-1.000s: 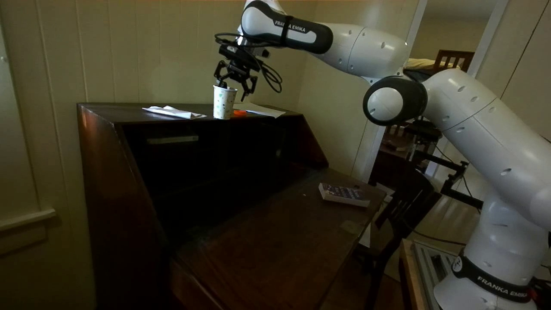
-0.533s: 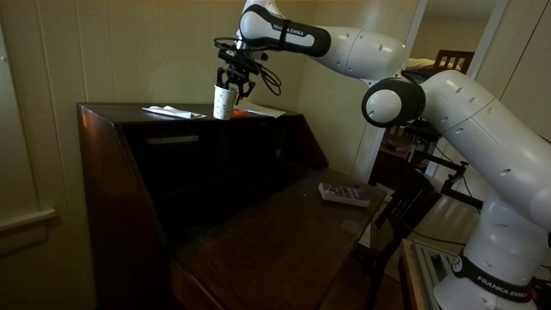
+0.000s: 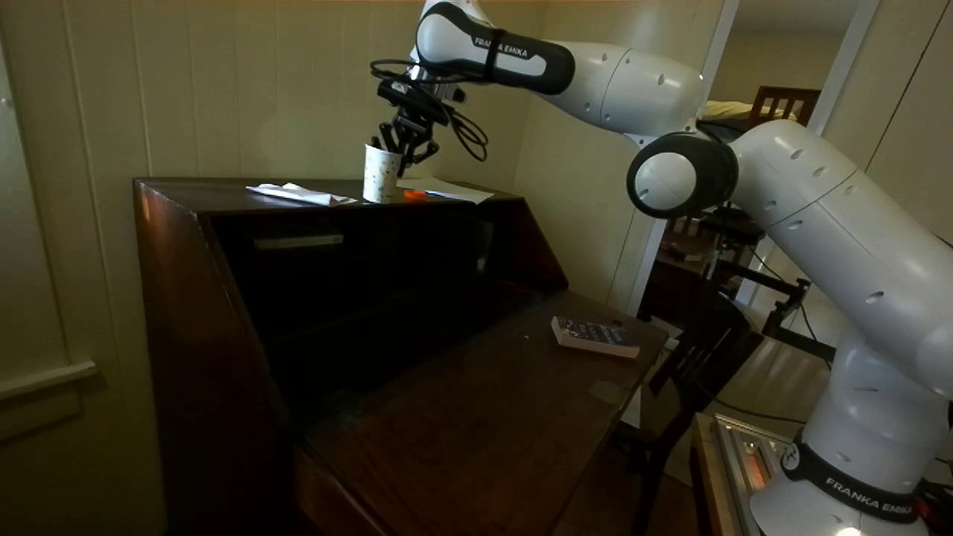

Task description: Put the paper cup in an upright position

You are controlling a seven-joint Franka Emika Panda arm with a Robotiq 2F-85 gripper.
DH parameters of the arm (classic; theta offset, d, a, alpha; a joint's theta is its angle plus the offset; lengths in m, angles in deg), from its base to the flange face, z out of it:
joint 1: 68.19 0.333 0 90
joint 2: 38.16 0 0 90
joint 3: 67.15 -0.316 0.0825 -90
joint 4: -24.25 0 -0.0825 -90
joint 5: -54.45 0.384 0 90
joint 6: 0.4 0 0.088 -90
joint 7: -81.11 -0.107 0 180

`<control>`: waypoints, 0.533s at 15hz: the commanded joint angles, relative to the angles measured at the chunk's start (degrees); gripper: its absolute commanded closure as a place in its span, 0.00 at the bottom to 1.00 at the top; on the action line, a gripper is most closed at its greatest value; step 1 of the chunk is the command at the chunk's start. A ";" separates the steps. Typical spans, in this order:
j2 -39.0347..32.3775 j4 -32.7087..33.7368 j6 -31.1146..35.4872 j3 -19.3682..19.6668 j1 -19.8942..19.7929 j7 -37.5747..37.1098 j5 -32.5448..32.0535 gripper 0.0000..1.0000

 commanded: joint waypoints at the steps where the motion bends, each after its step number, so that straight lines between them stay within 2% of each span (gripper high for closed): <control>1: 1.61 -0.28 -3.05 -0.36 -0.55 -6.80 0.81 1.00; 7: 1.83 -0.14 -5.22 -0.57 -0.96 -16.76 1.02 1.00; 8: 1.51 0.13 -4.66 -0.53 -0.76 -17.57 0.81 0.74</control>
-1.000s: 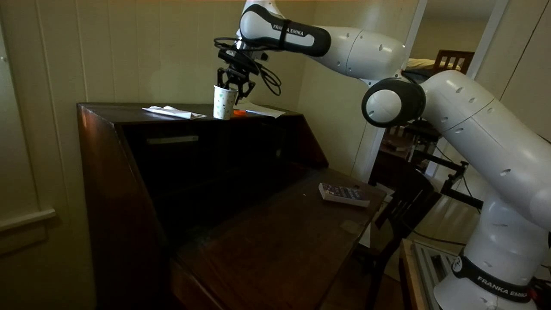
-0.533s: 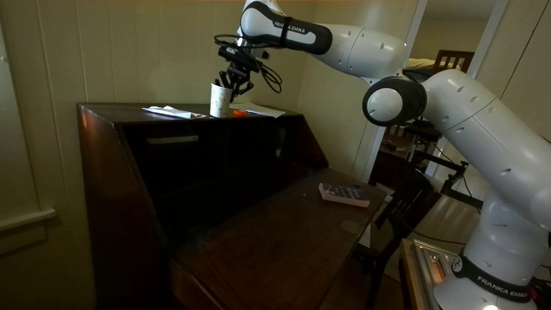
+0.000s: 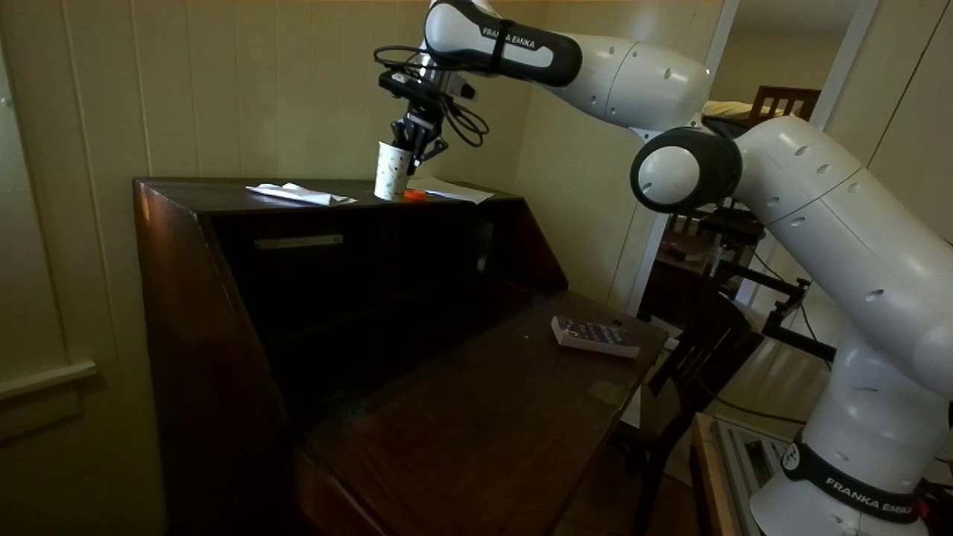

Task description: Put the paper cup in an upright position

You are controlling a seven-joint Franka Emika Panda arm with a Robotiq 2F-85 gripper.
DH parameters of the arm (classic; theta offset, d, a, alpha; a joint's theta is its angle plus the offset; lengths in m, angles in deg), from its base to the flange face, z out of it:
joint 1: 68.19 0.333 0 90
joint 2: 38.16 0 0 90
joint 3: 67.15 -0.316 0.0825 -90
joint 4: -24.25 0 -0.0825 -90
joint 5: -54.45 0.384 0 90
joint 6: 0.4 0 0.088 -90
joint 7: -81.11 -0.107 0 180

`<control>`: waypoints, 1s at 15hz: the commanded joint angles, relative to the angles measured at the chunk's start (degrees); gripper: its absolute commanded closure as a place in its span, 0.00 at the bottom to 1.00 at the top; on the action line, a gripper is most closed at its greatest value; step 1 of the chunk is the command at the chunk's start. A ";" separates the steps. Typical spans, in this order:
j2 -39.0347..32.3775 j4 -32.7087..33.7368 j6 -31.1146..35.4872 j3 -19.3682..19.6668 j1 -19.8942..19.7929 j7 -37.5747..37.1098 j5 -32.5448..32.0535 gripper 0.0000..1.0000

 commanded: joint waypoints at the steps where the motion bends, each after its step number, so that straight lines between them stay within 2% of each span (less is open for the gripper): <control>1: 0.04 0.25 -0.01 -0.52 0.37 -4.68 0.34 0.72; 8: -0.29 0.71 1.57 -0.75 1.40 -6.44 0.00 0.24; 11: -0.24 0.96 4.87 -0.67 1.45 -5.86 -0.22 0.04; 12: -0.18 0.71 6.11 -0.59 1.43 -5.85 -0.31 0.01; 15: -0.63 0.56 10.06 -0.47 1.36 -5.74 -0.45 0.00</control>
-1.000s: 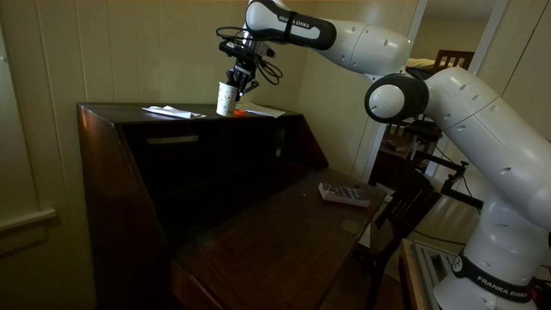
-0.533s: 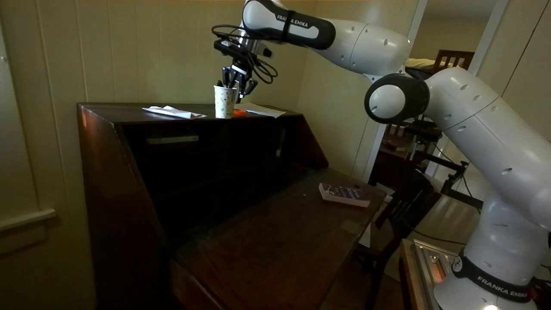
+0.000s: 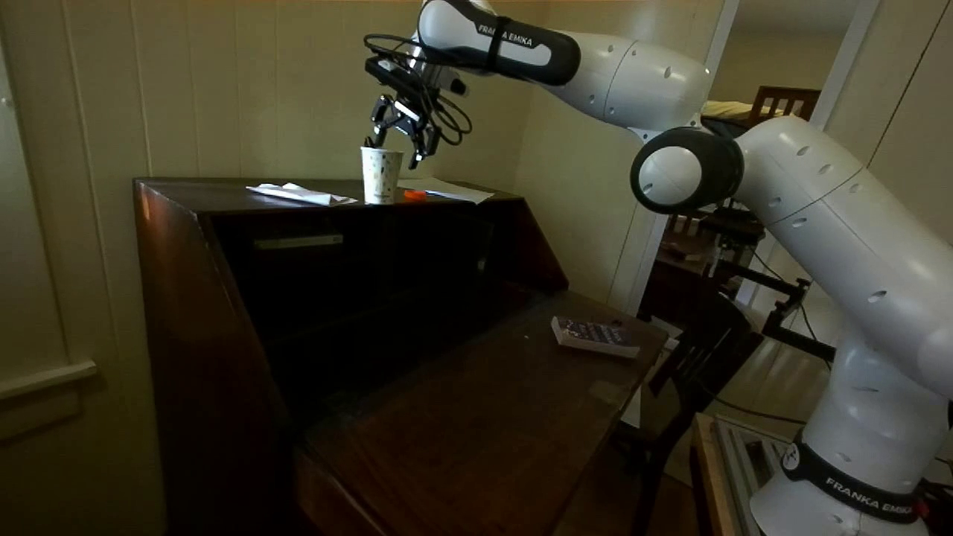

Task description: Put the paper cup in an upright position

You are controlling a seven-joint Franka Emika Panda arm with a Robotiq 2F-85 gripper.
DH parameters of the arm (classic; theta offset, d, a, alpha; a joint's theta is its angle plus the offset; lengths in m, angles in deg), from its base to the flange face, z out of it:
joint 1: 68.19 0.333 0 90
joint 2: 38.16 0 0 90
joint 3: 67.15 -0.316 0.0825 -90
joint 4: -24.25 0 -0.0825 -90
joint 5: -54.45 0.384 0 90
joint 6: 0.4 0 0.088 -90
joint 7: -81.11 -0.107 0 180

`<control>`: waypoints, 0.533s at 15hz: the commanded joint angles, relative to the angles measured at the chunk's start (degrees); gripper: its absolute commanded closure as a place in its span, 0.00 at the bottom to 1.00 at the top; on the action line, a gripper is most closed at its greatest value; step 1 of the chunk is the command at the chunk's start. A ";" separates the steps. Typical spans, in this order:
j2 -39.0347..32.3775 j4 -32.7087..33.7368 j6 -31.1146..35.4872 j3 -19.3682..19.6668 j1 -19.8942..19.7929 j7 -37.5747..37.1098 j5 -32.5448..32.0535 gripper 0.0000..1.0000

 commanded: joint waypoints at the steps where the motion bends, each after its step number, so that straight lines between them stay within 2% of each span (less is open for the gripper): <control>1: -0.69 0.48 4.66 0.01 -0.03 -1.11 -0.52 0.00; 4: -0.97 0.66 6.36 -0.10 -0.06 -1.03 -0.39 0.00; 8: 4.48 -1.01 -0.06 -0.99 0.46 -0.13 0.29 0.00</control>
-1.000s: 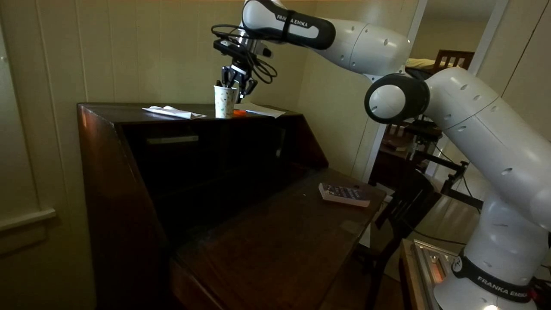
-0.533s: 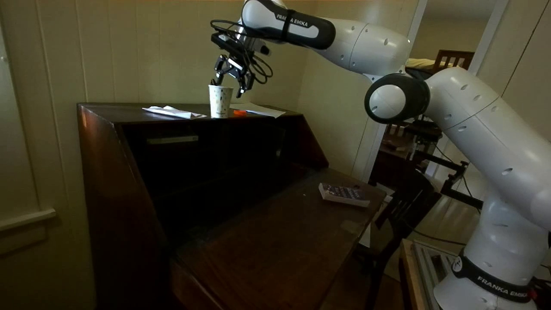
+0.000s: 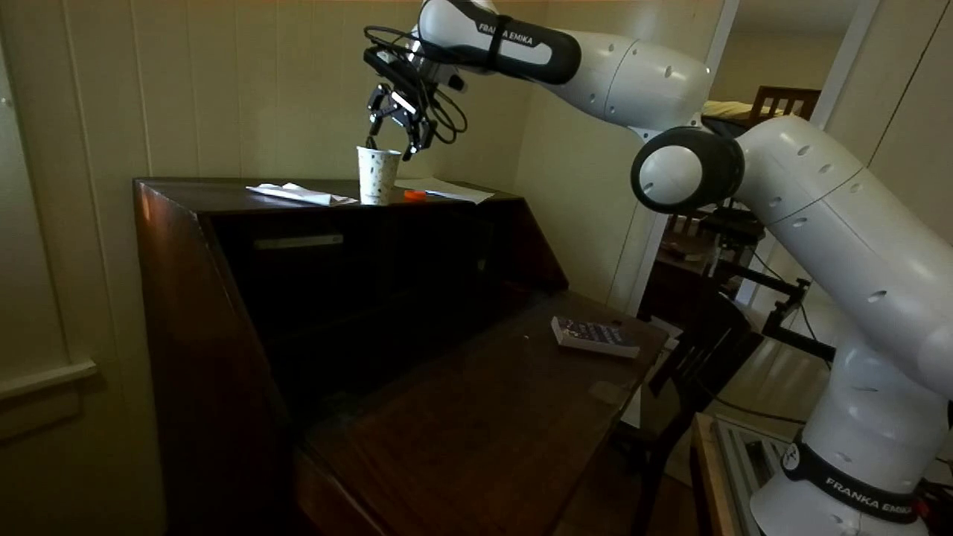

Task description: Put the paper cup in an upright position

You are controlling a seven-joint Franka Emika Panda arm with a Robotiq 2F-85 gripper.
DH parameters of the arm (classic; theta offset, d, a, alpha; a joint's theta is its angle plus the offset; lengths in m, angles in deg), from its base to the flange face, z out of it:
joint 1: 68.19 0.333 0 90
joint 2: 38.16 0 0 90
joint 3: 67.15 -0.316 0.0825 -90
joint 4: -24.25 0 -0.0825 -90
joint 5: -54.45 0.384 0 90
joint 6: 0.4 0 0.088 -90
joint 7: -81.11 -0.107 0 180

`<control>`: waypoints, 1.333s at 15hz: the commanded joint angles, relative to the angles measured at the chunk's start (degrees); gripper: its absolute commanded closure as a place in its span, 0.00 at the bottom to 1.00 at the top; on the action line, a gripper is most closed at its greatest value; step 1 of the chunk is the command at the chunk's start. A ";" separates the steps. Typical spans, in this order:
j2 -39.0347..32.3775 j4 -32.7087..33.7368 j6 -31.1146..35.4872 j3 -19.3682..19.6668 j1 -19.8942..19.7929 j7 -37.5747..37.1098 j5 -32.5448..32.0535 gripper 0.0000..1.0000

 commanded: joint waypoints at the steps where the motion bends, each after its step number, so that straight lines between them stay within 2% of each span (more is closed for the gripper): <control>1: 5.78 -1.01 -6.65 -1.18 0.46 0.43 0.47 0.00; 5: 11.91 -1.01 -16.92 -0.98 1.28 3.14 -0.60 0.00; 10: 19.13 -1.30 -32.46 -3.48 1.05 17.72 0.86 0.00; 15: 25.20 -1.02 -44.65 -5.05 -0.47 31.09 3.07 0.00; 16: 25.81 -1.00 -46.13 -4.94 -1.15 34.72 3.22 0.00; 17: 24.08 -0.20 -43.28 -3.58 0.74 29.48 1.86 0.00; 20: 24.69 -0.21 -43.68 -3.33 0.60 30.20 1.83 0.00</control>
